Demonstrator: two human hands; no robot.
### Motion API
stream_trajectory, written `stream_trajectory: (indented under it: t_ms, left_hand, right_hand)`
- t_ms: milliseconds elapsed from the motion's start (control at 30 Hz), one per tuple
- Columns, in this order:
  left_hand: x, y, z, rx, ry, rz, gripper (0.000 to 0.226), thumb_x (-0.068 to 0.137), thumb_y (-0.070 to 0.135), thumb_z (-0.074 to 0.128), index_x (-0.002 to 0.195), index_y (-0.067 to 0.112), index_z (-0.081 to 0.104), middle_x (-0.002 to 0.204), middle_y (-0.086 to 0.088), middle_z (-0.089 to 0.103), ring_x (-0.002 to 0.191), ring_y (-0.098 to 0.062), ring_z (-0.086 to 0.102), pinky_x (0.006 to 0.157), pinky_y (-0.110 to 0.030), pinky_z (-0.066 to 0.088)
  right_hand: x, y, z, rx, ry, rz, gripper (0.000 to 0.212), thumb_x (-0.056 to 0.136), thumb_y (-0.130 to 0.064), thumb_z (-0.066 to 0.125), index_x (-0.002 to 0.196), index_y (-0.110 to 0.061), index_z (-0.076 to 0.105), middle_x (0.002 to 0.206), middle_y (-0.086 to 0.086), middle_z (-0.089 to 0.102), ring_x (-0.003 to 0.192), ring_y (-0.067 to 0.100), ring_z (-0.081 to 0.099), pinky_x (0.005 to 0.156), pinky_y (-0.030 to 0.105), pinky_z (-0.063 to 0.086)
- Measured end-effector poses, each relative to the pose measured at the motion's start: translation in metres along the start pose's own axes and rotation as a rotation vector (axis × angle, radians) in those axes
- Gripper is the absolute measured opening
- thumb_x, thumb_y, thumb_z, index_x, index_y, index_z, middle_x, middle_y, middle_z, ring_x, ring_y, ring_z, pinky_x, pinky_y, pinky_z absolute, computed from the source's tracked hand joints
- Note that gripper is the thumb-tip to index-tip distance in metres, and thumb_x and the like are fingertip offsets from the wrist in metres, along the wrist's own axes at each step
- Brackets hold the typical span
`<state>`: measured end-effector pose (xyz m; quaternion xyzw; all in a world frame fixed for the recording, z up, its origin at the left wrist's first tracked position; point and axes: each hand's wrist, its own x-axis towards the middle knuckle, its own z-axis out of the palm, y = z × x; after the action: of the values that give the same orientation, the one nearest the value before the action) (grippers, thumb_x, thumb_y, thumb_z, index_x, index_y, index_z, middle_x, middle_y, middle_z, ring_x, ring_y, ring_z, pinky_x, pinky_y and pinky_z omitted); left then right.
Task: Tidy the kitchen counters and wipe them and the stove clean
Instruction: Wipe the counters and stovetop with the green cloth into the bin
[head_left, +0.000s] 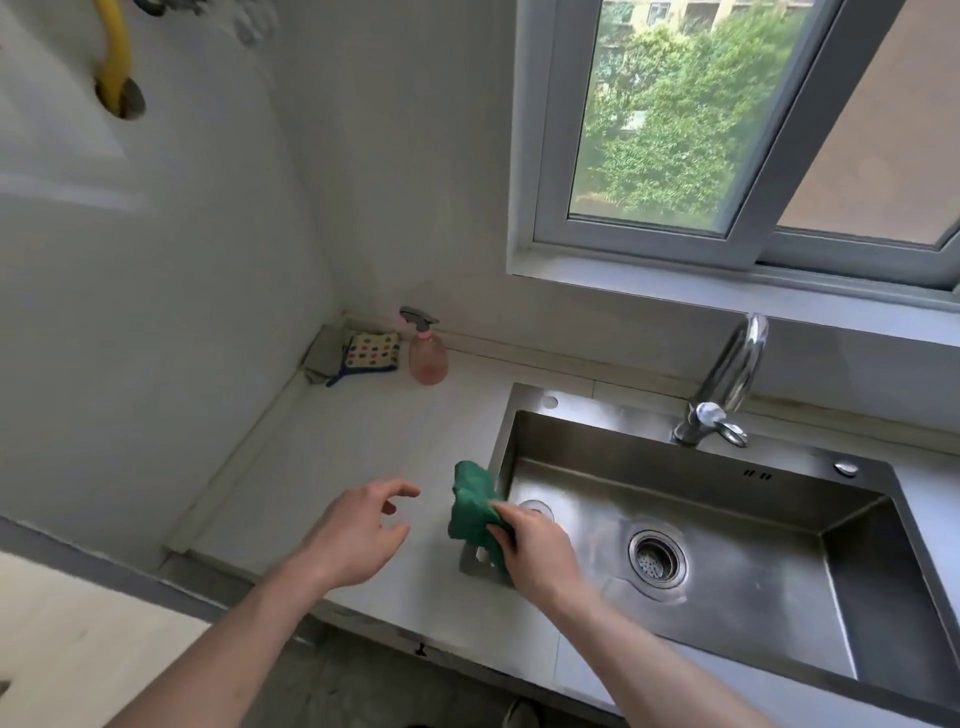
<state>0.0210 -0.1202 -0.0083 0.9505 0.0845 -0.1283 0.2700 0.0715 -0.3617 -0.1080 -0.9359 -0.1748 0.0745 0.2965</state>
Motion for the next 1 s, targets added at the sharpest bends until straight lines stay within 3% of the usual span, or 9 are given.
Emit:
stream_trajectory:
  t_ms: [100, 200, 300, 433, 567, 700, 833, 933, 1000]
  left_hand:
    - [0.016, -0.023, 0.018, -0.045, -0.029, -0.06, 0.041, 0.095, 0.025, 0.065, 0.134, 0.037, 0.06, 0.124, 0.015, 0.061, 0.102, -0.001, 0.059, 0.088, -0.022, 0.05]
    - [0.032, -0.048, 0.036, -0.053, -0.104, -0.132, 0.042, 0.093, 0.025, 0.065, 0.134, 0.033, 0.06, 0.135, 0.013, 0.061, 0.108, -0.006, 0.06, 0.095, -0.027, 0.052]
    - [0.057, -0.061, 0.05, -0.059, -0.18, -0.177, 0.051, 0.093, 0.029, 0.065, 0.143, 0.027, 0.054, 0.144, 0.008, 0.057, 0.115, -0.013, 0.061, 0.101, -0.029, 0.05]
    - [0.097, -0.067, 0.071, -0.1, -0.299, -0.256, 0.069, 0.09, 0.043, 0.07, 0.15, 0.019, 0.044, 0.146, -0.001, 0.055, 0.122, -0.02, 0.06, 0.107, -0.034, 0.047]
    - [0.137, -0.07, 0.093, -0.224, -0.381, -0.364, 0.084, 0.077, 0.046, 0.083, 0.144, 0.014, 0.044, 0.141, -0.003, 0.058, 0.124, -0.022, 0.06, 0.106, -0.033, 0.047]
    - [0.163, -0.063, 0.097, -0.347, -0.408, -0.361, 0.068, 0.077, 0.02, 0.087, 0.135, 0.011, 0.053, 0.131, -0.004, 0.066, 0.113, -0.021, 0.067, 0.101, -0.032, 0.052]
    - [0.169, -0.046, 0.052, -0.513, -0.286, -0.083, 0.03, 0.086, 0.009, 0.075, 0.114, 0.018, 0.073, 0.107, -0.001, 0.077, 0.1, -0.018, 0.073, 0.093, -0.034, 0.058]
    - [0.168, -0.048, 0.001, -0.551, -0.186, 0.19, 0.025, 0.086, 0.006, 0.077, 0.101, 0.025, 0.076, 0.098, 0.009, 0.078, 0.096, -0.009, 0.072, 0.09, -0.024, 0.054]
    - [0.162, -0.058, -0.02, -0.444, -0.109, 0.333, 0.028, 0.082, 0.008, 0.081, 0.096, 0.032, 0.075, 0.098, 0.016, 0.075, 0.097, -0.002, 0.068, 0.091, -0.014, 0.05]
  right_hand:
    - [0.002, 0.0, 0.05, -0.005, -0.222, -0.002, 0.041, 0.103, -0.036, 0.053, 0.143, -0.028, 0.057, 0.149, -0.009, 0.054, 0.138, 0.014, 0.049, 0.112, 0.027, 0.039]
    - [-0.009, -0.003, 0.076, 0.047, -0.455, 0.038, 0.059, 0.099, -0.045, 0.058, 0.153, -0.026, 0.045, 0.162, -0.01, 0.035, 0.151, 0.014, 0.029, 0.123, 0.03, 0.025]
    - [-0.009, 0.004, 0.071, 0.151, -0.34, 0.139, 0.059, 0.096, -0.056, 0.056, 0.149, -0.031, 0.049, 0.158, -0.016, 0.038, 0.146, 0.006, 0.033, 0.12, 0.027, 0.027]
    - [0.006, 0.018, 0.056, 0.194, -0.121, 0.406, 0.059, 0.097, -0.047, 0.06, 0.15, -0.028, 0.044, 0.155, -0.011, 0.044, 0.143, 0.009, 0.039, 0.116, 0.027, 0.031]
    - [0.037, 0.028, 0.053, 0.364, -0.207, 0.747, 0.092, 0.09, -0.045, 0.072, 0.16, -0.017, 0.021, 0.155, 0.005, 0.045, 0.14, 0.024, 0.046, 0.11, 0.033, 0.04]
    - [0.056, 0.035, 0.066, 0.674, -0.189, 0.946, 0.095, 0.08, -0.02, 0.085, 0.156, -0.015, 0.03, 0.113, 0.005, 0.069, 0.099, 0.021, 0.07, 0.091, 0.035, 0.057]
    - [0.076, 0.014, 0.038, 0.837, 0.099, 0.834, 0.064, 0.078, 0.0, 0.08, 0.135, -0.018, 0.058, 0.103, 0.004, 0.074, 0.084, 0.013, 0.074, 0.079, 0.031, 0.061]
    - [0.086, -0.02, -0.006, 0.797, 0.267, 0.556, 0.064, 0.079, 0.002, 0.078, 0.132, -0.031, 0.06, 0.11, -0.006, 0.071, 0.082, 0.016, 0.072, 0.067, 0.031, 0.06]
    - [0.087, -0.032, -0.018, 0.654, 0.291, 0.371, 0.064, 0.079, -0.003, 0.081, 0.131, -0.035, 0.061, 0.109, -0.014, 0.07, 0.088, 0.009, 0.07, 0.072, 0.025, 0.059]
